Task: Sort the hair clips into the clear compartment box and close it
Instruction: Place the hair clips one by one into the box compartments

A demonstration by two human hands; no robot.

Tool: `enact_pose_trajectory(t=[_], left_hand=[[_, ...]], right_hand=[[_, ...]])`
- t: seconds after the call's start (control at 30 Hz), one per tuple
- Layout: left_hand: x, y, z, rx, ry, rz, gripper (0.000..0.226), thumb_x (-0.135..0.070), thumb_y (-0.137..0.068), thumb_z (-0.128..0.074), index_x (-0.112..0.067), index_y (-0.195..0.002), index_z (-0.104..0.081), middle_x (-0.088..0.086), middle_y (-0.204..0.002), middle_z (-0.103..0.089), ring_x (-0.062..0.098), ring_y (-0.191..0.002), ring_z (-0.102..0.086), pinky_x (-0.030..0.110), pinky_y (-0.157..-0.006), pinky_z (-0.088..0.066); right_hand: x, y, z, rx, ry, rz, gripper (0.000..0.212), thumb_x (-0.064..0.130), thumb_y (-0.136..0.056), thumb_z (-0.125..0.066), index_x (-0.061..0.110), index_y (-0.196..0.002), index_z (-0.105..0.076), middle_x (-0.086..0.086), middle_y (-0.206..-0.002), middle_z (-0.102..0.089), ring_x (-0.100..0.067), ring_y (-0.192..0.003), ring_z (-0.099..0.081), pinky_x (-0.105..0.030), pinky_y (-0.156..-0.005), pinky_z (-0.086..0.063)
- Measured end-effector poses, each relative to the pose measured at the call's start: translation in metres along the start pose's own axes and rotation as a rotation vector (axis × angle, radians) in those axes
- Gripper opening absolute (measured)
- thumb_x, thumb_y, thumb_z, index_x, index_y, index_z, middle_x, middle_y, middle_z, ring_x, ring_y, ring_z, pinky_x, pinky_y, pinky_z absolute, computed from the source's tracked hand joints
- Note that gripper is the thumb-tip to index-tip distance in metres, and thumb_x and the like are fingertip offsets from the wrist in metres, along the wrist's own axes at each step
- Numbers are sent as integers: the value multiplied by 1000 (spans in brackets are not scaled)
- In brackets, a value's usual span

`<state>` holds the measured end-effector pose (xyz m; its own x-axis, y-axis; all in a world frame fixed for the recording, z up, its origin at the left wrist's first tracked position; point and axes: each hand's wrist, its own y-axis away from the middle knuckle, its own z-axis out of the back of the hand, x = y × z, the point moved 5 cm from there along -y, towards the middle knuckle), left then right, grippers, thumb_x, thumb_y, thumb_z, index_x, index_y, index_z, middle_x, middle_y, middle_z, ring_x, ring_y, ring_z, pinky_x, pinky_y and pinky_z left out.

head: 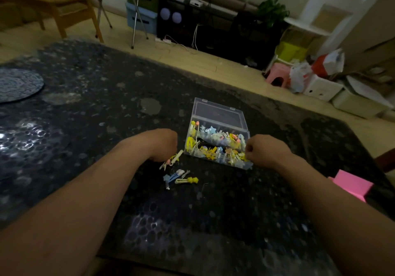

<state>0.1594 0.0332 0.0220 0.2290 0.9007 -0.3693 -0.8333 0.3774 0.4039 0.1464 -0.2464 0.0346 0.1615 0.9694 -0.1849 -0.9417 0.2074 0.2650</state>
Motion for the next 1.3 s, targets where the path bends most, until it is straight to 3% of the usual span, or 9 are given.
enact_pose_trajectory(t=[0.13,0.3,0.43,0.53,0.67,0.83,1.0,1.13,1.3], left_hand=[[1,-1,1,9,16,-2,21,-18,-104,-50,-12,-111,-69,8,-115,-68,26,-102,-65,36,-88,-52],[1,-1,1,-3,18,-17,23,-21,-103,-52,-10,-112,-69,10,-117,-69,28,-105,-65,35,-90,-52],[2,-4,0,-7,11,-23,19,-25,-103,-52,-15,-113,-66,5,-117,-68,25,-104,-63,34,-88,-51],[2,-5,-1,-9,-1,-29,19,-27,-104,-52,-17,-113,-65,4,-117,-66,24,-103,-62,33,-84,-49],[1,-6,-4,-4,-2,-31,20,-28,-104,-50,-18,-115,-64,1,-112,-67,19,-98,-62,33,-80,-48],[0,-7,-4,-10,-13,-24,20,-29,-104,-50,-20,-116,-63,0,-114,-65,17,-95,-60,33,-76,-47],[0,-7,-5,-8,-21,-24,18,-26,-104,-49,-22,-114,-63,1,-121,-64,19,-98,-58,32,-80,-44],[1,-9,-5,-18,-16,-26,12,-24,-103,-49,-25,-104,-61,-2,-111,-63,18,-96,-59,31,-77,-44],[4,-10,-6,-2,-15,-25,17,-24,-104,-48,-23,-112,-63,-3,-111,-63,17,-96,-60,32,-78,-48]], right_hand=[[2,-2,-4,-10,6,13,14,27,-97,-64,25,-97,-79,1,-99,-72,-16,-88,-67,-34,-76,-59],[5,13,-1,-236,-114,42,22,33,-103,-59,26,-118,-74,-4,-120,-68,-23,-101,-66,-35,-79,-53],[20,33,-2,-396,-263,134,18,34,-103,-62,28,-117,-71,3,-112,-67,-12,-88,-62,-30,-72,-51],[39,54,-3,-477,-399,259,10,30,-103,-64,27,-110,-70,10,-100,-63,-6,-82,-58,-16,-66,-41],[72,76,-17,-403,-524,445,8,31,-104,-63,27,-108,-69,15,-99,-62,0,-85,-57,-19,-74,-49],[98,84,-43,-195,-517,542,24,54,-98,-67,33,-111,-65,16,-104,-60,-2,-92,-57,-23,-80,-52],[104,78,-51,-212,-492,556,27,53,-95,-72,32,-110,-66,13,-105,-56,-6,-93,-55,-27,-77,-49],[105,76,-53,-212,-509,559,23,49,-97,-71,30,-110,-67,11,-104,-56,-9,-93,-55,-30,-78,-50],[103,78,-56,-259,-511,572,21,46,-102,-64,29,-113,-69,11,-106,-56,-9,-95,-56,-31,-81,-51]])
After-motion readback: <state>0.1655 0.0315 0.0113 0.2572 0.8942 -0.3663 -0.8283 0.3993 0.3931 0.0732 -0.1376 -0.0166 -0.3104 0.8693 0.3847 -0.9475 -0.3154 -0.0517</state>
